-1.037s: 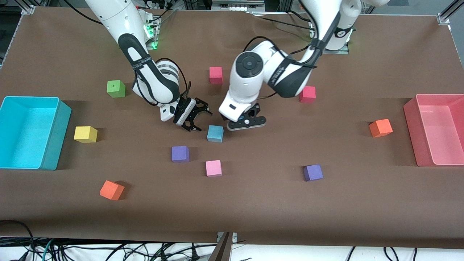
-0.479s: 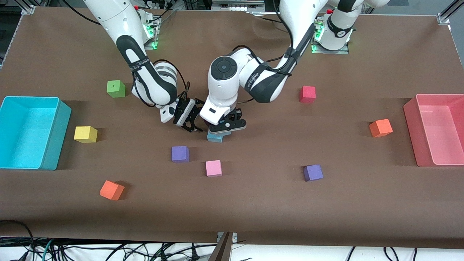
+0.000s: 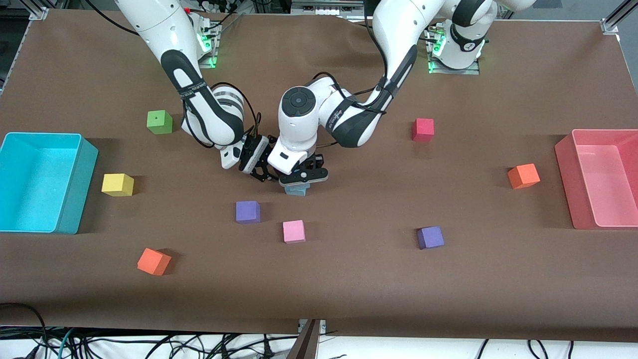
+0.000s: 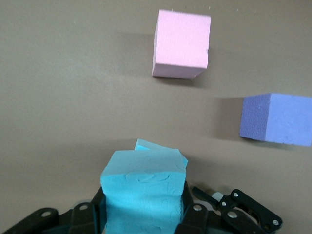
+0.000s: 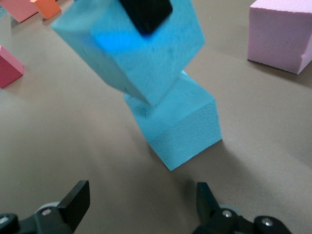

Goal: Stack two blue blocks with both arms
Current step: 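Lower the left gripper's cube onto the other cube and release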

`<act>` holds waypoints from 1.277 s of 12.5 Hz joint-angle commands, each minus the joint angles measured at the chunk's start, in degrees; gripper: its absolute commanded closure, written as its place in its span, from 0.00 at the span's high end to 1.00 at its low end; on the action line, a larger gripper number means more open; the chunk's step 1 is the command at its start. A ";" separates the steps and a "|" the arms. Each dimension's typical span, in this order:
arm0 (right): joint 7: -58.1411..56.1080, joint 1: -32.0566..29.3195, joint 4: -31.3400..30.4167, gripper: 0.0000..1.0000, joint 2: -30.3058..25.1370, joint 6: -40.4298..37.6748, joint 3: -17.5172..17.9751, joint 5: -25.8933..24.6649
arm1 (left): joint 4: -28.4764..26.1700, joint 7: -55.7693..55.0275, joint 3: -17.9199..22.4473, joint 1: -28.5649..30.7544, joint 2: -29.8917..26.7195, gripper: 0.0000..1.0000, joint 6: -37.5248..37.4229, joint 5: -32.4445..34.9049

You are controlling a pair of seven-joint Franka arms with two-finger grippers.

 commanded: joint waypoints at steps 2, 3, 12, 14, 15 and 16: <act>-1.70 0.08 0.91 0.96 0.78 -0.52 -0.09 1.45 | 2.87 0.18 1.34 -1.42 1.84 0.00 -0.22 -1.00; -1.70 0.00 0.91 0.96 0.78 -0.44 -0.09 1.45 | 2.87 0.18 1.26 -1.51 1.84 0.00 -0.21 -1.00; -1.70 0.00 1.61 0.98 1.30 -0.52 -0.09 1.45 | 2.69 0.09 1.34 -1.95 3.07 0.32 2.16 -1.00; -1.70 0.00 1.70 0.98 1.31 -0.44 -0.09 1.45 | 2.69 0.09 1.34 -1.95 3.07 0.54 1.90 -1.09; -1.70 0.00 1.70 0.98 1.31 -0.44 -0.18 1.45 | 2.69 0.01 1.34 -1.95 3.07 0.61 1.81 -1.18; -1.70 0.08 1.70 0.98 1.31 -0.44 -0.18 1.45 | 2.61 0.01 1.34 -1.95 3.07 0.62 1.72 -1.18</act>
